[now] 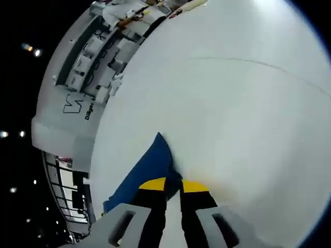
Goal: Fold the garment on the visible template until the final outline fits inside the template.
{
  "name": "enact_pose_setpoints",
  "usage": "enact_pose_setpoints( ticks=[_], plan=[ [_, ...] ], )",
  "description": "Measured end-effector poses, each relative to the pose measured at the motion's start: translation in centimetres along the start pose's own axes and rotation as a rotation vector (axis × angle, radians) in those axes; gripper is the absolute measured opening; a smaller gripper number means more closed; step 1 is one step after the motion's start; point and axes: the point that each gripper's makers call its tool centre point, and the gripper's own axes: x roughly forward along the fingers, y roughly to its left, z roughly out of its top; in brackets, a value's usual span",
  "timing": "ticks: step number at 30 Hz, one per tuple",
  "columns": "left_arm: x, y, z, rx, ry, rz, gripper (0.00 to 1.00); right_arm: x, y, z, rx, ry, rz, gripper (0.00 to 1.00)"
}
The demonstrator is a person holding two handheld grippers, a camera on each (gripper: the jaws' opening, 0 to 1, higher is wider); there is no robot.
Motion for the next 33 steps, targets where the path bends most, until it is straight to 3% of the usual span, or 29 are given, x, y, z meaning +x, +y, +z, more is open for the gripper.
enact_pose_setpoints(
  ticks=[4,6,12,19,20,26,28,30,33],
  plan=[
    [0.0,-0.1,0.0,0.003,0.000,0.001,0.35,0.3,-0.1,0.4,-0.035,0.005,-0.028,0.00],
    [0.0,-0.1,0.0,0.003,0.000,0.002,0.34,0.2,0.1,1.0,-0.046,-0.023,-0.032,0.00],
    [-0.1,0.0,0.0,-0.002,-0.003,0.004,0.34,-0.3,1.2,2.1,-0.118,-0.067,0.004,0.00],
    [0.0,-0.2,-0.3,-0.011,-0.008,-0.006,0.34,-2.0,3.2,2.8,-0.327,-0.133,0.019,0.00],
    [0.0,-0.2,-0.3,-0.010,-0.009,-0.007,0.34,-2.2,3.9,3.2,-0.401,-0.169,0.032,0.00],
    [-0.2,-0.5,-0.1,-0.015,-0.028,-0.018,0.36,-3.1,6.3,3.8,-0.577,-0.245,0.045,0.00],
    [-0.4,-0.6,0.1,-0.015,-0.037,-0.023,0.37,-3.0,6.9,3.9,-0.573,-0.254,0.066,0.00],
    [-0.5,-0.7,0.2,-0.019,-0.046,-0.027,0.41,-3.2,8.1,4.3,-0.639,-0.276,0.082,0.00],
    [-0.8,-0.7,0.3,-0.025,-0.057,-0.029,0.47,-3.5,10.2,4.2,-0.671,-0.291,0.126,0.00]
  ],
)
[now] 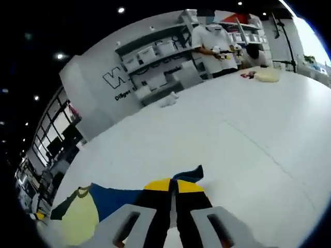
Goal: Fold the garment on the visible template until the final outline fits inside the template.
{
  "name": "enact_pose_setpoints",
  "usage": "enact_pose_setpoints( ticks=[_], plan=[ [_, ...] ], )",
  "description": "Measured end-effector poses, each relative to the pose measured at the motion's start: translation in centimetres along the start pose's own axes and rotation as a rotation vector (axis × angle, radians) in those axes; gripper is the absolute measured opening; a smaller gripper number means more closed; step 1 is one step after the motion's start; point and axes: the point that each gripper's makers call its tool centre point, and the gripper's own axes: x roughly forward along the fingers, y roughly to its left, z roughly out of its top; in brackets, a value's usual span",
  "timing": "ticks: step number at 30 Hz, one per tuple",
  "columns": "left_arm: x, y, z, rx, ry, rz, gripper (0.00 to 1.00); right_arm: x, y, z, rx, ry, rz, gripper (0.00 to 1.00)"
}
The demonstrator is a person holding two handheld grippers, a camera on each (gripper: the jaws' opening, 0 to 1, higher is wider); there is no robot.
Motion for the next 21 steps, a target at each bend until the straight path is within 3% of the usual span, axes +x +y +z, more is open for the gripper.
enact_pose_setpoints(
  ticks=[8,21],
  plan=[
    [-0.9,-0.3,0.2,-0.029,-0.050,-0.019,0.59,-0.1,6.1,2.7,-0.094,-0.072,0.120,0.00],
    [-2.8,0.0,0.9,-0.046,-0.119,-0.053,0.74,0.7,14.7,4.1,-0.207,-0.090,0.261,0.00]
  ],
)
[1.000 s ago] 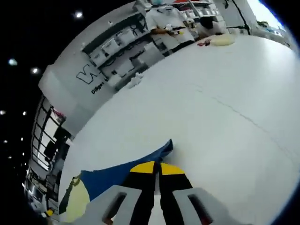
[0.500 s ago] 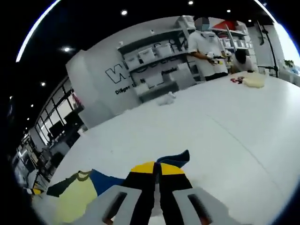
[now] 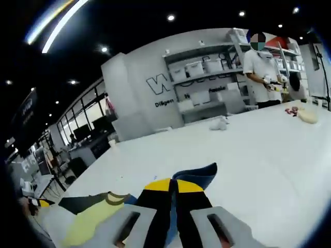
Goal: Fold the garment on the visible template until the final outline fits inside the template.
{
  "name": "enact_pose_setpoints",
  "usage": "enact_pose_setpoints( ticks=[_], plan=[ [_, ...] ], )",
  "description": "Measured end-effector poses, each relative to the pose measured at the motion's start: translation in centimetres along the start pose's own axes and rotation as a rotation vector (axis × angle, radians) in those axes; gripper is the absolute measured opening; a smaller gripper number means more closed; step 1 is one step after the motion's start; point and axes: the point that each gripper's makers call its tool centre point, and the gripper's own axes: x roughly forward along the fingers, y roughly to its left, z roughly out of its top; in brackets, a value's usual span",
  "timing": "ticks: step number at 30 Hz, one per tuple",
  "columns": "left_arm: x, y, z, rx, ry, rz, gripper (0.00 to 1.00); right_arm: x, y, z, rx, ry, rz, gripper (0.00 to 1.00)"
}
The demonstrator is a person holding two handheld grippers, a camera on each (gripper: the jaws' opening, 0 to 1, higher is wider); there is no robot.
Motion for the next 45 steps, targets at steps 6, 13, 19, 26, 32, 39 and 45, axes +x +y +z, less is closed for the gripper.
enact_pose_setpoints(
  ticks=[6,13,19,26,32,39,45],
  plan=[
    [-0.5,-0.7,0.2,0.083,-0.019,-0.032,0.88,1.0,3.8,0.4,-0.070,0.020,0.064,0.00],
    [-1.2,-0.8,-0.4,0.142,-0.006,-0.057,0.92,1.9,7.9,0.5,-0.132,0.036,0.130,0.00],
    [-2.0,-0.6,-0.8,0.153,-0.010,-0.068,0.94,2.7,11.1,0.2,-0.165,0.052,0.183,0.00],
    [-2.8,-1.0,-1.8,0.174,0.005,-0.092,0.99,4.0,15.8,-0.6,-0.206,0.076,0.259,0.00],
    [-3.6,-0.5,-2.1,0.182,0.003,-0.091,0.99,5.0,19.9,-1.2,-0.234,0.082,0.325,0.00],
    [-4.2,0.3,-2.1,0.163,-0.014,-0.076,0.99,6.3,23.6,-2.4,-0.260,0.107,0.389,0.00],
    [-4.7,0.9,-2.5,0.149,-0.020,-0.064,0.99,7.5,26.3,-4.3,-0.289,0.146,0.435,0.00]
  ],
)
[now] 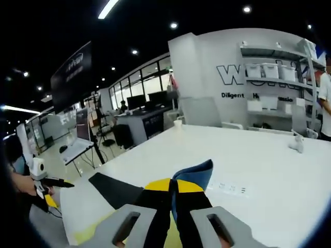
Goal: Fold the garment on the visible template until the final outline fits inside the template.
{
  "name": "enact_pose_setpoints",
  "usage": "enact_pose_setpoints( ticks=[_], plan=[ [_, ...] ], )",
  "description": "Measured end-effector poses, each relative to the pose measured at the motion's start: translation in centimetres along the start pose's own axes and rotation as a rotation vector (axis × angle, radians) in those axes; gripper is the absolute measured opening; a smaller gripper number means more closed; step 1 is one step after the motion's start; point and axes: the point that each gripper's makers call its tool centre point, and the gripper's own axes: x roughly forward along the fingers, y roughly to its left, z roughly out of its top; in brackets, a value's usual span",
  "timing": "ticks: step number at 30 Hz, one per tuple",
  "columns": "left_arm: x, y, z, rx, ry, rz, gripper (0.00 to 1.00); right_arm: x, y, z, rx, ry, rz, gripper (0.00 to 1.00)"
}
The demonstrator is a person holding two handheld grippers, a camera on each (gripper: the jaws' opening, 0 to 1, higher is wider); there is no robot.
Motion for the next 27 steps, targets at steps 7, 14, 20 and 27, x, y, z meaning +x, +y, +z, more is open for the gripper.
enact_pose_setpoints(
  ticks=[7,14,20,27],
  plan=[
    [-0.6,0.7,-0.2,-0.014,-0.007,0.015,0.99,2.2,2.7,-1.5,-0.024,0.055,0.071,0.00],
    [-0.7,1.1,-0.7,-0.027,-0.007,0.025,0.99,4.1,3.6,-3.5,-0.024,0.109,0.095,0.00],
    [-0.6,1.2,-0.9,-0.034,-0.002,0.027,0.99,5.7,4.3,-5.2,-0.033,0.149,0.110,0.00],
    [-0.6,1.3,-1.1,-0.039,0.003,0.031,0.99,7.7,5.0,-7.3,-0.045,0.192,0.126,0.00]
  ],
)
